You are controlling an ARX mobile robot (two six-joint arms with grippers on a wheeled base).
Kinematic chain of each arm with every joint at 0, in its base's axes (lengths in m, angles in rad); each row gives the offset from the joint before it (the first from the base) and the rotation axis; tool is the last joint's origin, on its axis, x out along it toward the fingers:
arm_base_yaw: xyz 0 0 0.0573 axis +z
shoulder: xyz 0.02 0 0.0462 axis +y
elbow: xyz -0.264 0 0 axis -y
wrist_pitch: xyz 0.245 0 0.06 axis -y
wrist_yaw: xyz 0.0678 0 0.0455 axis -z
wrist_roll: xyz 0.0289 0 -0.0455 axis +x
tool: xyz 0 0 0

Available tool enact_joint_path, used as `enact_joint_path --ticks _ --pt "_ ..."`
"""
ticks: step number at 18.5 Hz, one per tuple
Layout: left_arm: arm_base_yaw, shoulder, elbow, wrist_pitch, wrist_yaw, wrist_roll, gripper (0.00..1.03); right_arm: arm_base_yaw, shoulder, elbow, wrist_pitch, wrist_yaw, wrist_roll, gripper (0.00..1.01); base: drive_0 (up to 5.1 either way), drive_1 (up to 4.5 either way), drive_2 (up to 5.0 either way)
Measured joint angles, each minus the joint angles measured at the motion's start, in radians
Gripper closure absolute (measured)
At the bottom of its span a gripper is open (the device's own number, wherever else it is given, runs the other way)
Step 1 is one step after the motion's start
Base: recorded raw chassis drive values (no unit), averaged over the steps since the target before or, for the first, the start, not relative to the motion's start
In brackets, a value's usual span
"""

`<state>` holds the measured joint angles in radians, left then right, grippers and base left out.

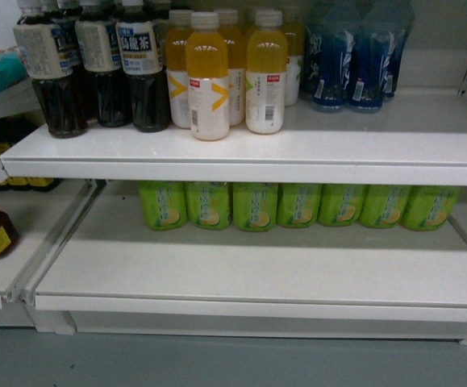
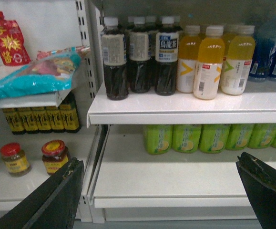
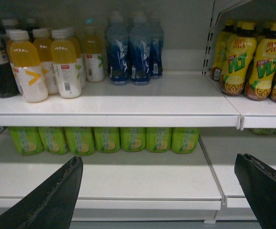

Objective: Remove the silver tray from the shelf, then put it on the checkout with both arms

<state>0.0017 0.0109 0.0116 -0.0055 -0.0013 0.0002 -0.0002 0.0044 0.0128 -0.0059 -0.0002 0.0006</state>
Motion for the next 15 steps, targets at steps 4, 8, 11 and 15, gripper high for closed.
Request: enact_joint_path --ticks 4,8,11,15 --pt "0.000 0.000 0.000 0.002 0.003 0.001 0.05 0.000 0.000 0.000 0.002 0.000 0.002 0.03 0.0 0.00 0.0" --pt "0.000 0.000 0.000 0.002 0.000 0.000 0.05 0.000 0.000 0.000 0.001 -0.001 0.001 0.03 0.0 0.00 0.0" --pt "0.000 0.000 0.000 0.001 0.001 0.001 0.05 0.000 0.000 0.000 0.000 0.001 0.003 0.03 0.0 0.00 0.0" --pt "0.000 0.000 0.000 0.005 -0.001 0.001 0.05 0.000 0.000 0.000 0.005 0.000 0.003 0.03 0.0 0.00 0.0"
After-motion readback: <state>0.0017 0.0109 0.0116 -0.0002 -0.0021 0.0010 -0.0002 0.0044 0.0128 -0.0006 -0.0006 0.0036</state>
